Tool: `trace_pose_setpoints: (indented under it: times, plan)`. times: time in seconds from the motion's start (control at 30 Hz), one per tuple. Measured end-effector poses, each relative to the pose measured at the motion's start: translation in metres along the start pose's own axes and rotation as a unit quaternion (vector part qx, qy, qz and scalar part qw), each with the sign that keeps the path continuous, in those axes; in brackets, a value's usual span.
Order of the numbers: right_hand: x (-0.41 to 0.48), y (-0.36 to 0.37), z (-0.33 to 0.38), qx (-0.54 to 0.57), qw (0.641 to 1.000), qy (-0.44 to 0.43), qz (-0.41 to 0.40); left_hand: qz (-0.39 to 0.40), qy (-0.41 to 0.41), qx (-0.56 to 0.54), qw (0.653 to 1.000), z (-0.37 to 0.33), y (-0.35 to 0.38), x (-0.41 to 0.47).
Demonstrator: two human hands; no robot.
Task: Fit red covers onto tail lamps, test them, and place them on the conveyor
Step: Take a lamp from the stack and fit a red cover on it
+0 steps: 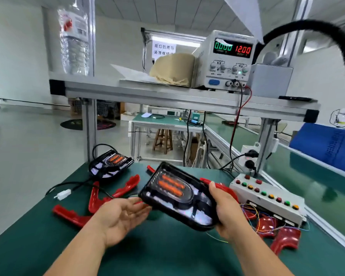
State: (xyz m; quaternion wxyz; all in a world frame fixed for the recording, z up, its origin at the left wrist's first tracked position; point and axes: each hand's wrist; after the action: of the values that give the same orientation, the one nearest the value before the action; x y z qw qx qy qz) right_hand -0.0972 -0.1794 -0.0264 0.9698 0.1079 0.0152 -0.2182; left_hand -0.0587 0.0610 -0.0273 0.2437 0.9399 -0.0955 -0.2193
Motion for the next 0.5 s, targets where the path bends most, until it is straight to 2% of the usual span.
trace_pose_setpoints:
  times: [0.07, 0.13, 0.17, 0.27, 0.3, 0.4, 0.43, 0.5]
  plan:
    - [-0.002, -0.007, -0.009, -0.079, 0.996, 0.016, 0.024, 0.032, -0.026, 0.023, 0.999, -0.005, -0.006, -0.002]
    - [-0.006, -0.011, -0.015, -0.160, 0.985, -0.004, 0.061, 0.052, -0.058, 0.162, 0.984, -0.012, -0.015, -0.007]
    - [-0.009, -0.011, -0.017, -0.185, 0.979, -0.014, 0.086, 0.045, -0.069, 0.268, 0.960, -0.016, -0.022, -0.009]
    - [-0.013, -0.012, -0.019, -0.249, 0.959, -0.029, 0.135, -0.005, -0.069, 0.542, 0.838, -0.028, -0.029, -0.015]
    - [-0.013, -0.012, -0.020, -0.267, 0.953, -0.030, 0.139, -0.027, -0.015, 0.596, 0.803, -0.031, -0.027, -0.013]
    - [-0.012, -0.013, -0.020, -0.289, 0.946, -0.024, 0.142, -0.149, 0.247, 0.684, 0.670, -0.030, -0.011, 0.006]
    - [-0.013, -0.013, -0.019, -0.297, 0.944, -0.024, 0.142, -0.169, 0.291, 0.680, 0.651, -0.026, -0.006, 0.015]
    - [-0.011, -0.015, -0.020, -0.324, 0.936, -0.045, 0.133, -0.183, 0.278, 0.709, 0.621, -0.014, 0.001, 0.031]
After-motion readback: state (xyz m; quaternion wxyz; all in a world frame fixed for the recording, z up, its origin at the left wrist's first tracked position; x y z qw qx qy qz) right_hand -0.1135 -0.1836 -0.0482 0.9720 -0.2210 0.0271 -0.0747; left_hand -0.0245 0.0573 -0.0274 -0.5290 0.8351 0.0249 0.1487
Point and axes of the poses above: each hand's wrist, its own x-axis towards the middle knuckle, its own y-axis out of the palm, z = x × y, and after that the axes turned 6 degrees about -z, right-handed
